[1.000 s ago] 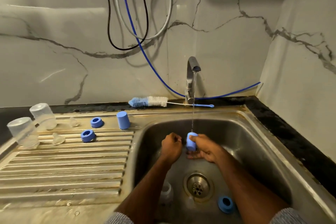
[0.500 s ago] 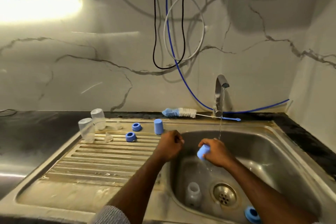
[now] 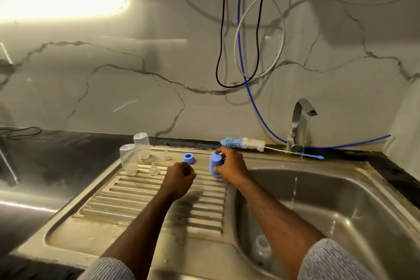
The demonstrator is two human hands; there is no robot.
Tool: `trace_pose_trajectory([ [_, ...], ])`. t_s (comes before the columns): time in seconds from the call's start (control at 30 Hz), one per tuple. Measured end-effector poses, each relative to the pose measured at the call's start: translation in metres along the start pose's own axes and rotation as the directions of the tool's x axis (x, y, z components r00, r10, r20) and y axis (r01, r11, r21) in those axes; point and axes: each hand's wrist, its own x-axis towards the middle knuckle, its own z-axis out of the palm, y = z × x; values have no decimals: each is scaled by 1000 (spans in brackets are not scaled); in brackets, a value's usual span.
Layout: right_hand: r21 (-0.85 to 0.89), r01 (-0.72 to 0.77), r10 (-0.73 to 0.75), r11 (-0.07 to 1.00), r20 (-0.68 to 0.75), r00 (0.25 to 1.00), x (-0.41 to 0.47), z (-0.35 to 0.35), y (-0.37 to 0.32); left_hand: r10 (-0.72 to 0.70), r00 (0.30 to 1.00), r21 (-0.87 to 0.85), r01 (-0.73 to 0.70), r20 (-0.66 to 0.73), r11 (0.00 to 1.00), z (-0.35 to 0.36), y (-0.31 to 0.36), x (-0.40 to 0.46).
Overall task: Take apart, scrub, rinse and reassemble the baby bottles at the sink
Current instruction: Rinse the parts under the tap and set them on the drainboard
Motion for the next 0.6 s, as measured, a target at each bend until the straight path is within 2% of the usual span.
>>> trace_pose_trajectory([
  [0.13, -65, -58, 59, 996, 17, 998, 8, 16, 0, -6, 1000, -3, 6, 24, 1000, -1, -12, 1],
  [0.4, -26, -88, 89, 996, 58, 994, 8, 27, 15, 11, 999, -19, -10, 50, 1000, 4, -11, 1],
  [0.6, -4, -76, 75, 997, -22, 997, -11, 1, 36, 85, 994, -69, -79, 76, 994, 27, 11, -8],
])
